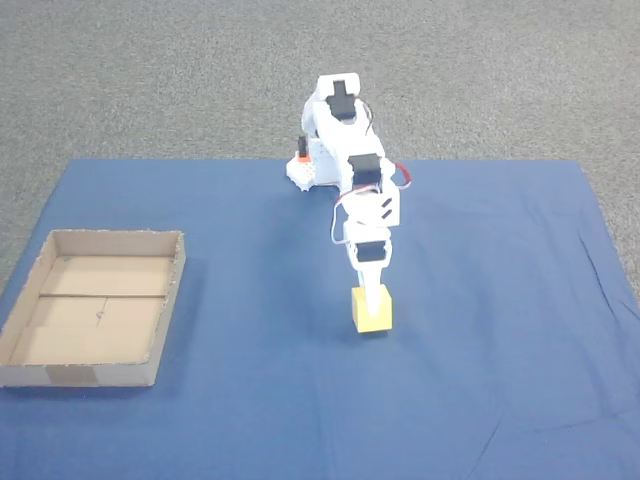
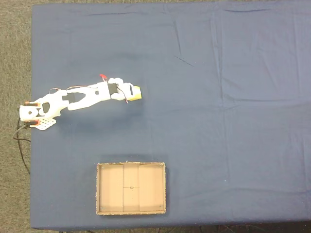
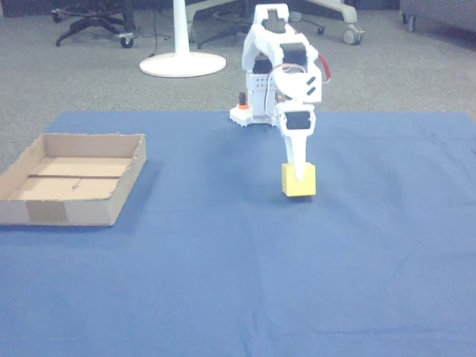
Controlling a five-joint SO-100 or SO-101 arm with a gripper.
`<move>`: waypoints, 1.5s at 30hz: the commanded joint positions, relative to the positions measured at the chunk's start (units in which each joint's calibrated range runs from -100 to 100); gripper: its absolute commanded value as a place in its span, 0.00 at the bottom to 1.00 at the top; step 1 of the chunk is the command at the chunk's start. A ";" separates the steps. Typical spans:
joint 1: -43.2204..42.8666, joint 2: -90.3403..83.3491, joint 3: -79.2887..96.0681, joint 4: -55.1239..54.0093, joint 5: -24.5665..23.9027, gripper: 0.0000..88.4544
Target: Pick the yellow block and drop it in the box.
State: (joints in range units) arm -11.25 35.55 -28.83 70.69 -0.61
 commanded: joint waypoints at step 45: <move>50.85 6.79 -15.87 -11.12 18.07 0.47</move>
State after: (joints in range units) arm 39.96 44.08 -45.27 59.72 17.22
